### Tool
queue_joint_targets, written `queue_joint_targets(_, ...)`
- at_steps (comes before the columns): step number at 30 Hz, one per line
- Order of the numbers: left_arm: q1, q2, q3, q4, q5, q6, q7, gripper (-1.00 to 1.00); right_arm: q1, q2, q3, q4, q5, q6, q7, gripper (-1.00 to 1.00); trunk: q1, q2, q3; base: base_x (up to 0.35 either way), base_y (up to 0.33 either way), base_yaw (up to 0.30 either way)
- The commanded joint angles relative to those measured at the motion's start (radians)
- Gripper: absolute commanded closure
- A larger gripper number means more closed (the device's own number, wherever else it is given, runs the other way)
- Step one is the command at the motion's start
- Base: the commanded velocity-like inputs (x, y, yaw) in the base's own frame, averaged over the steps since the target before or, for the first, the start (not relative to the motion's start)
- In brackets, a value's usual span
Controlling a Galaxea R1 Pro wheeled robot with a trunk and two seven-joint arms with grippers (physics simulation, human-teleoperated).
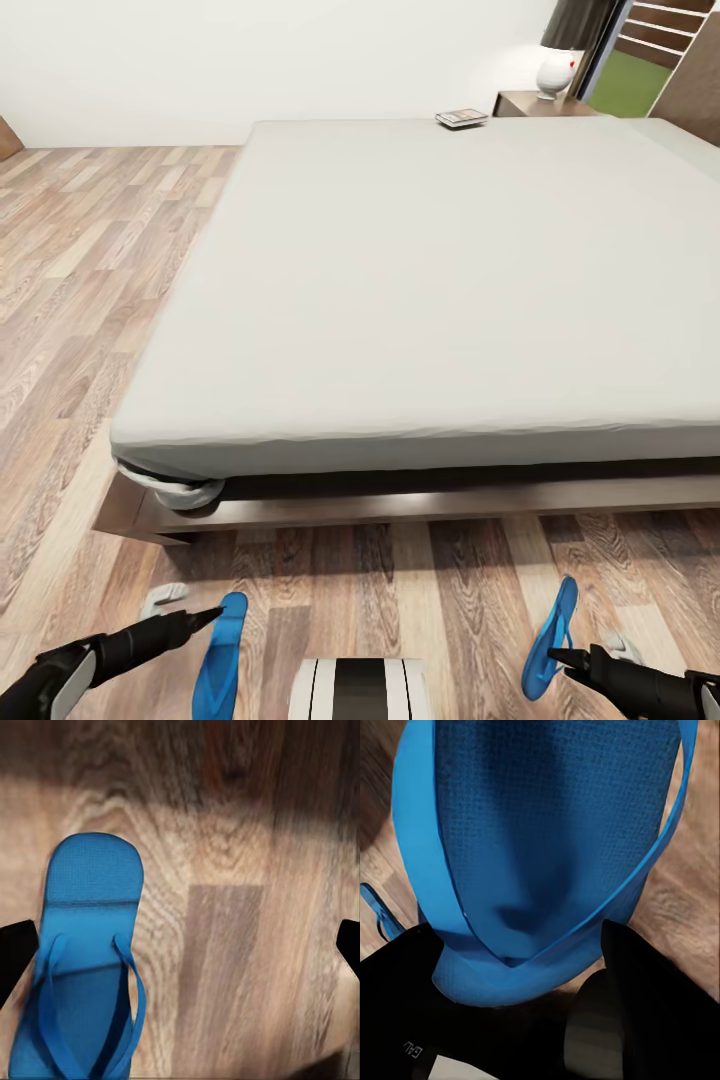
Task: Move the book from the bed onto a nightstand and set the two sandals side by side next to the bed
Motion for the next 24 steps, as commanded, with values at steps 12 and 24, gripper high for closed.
queue_joint_targets(12, 0.0, -0.002, 0.0, 0.001, 0.008, 0.008, -0.005, -1.0, 0.0, 0.002, -0.005, -0.056, 0.021, 0.005, 0.002, 1.0, 0.0, 0.0, -0.001, -0.001, 0.278, 0.0)
queue_joint_targets(24, 0.0, -0.006, -0.001, 0.001, 0.007, 0.007, -0.004, -1.0, 0.0, 0.002, -0.005, -0.082, 0.022, 0.004, -0.002, 1.0, 0.0, 0.0, -0.001, -0.109, 0.06, 0.0)
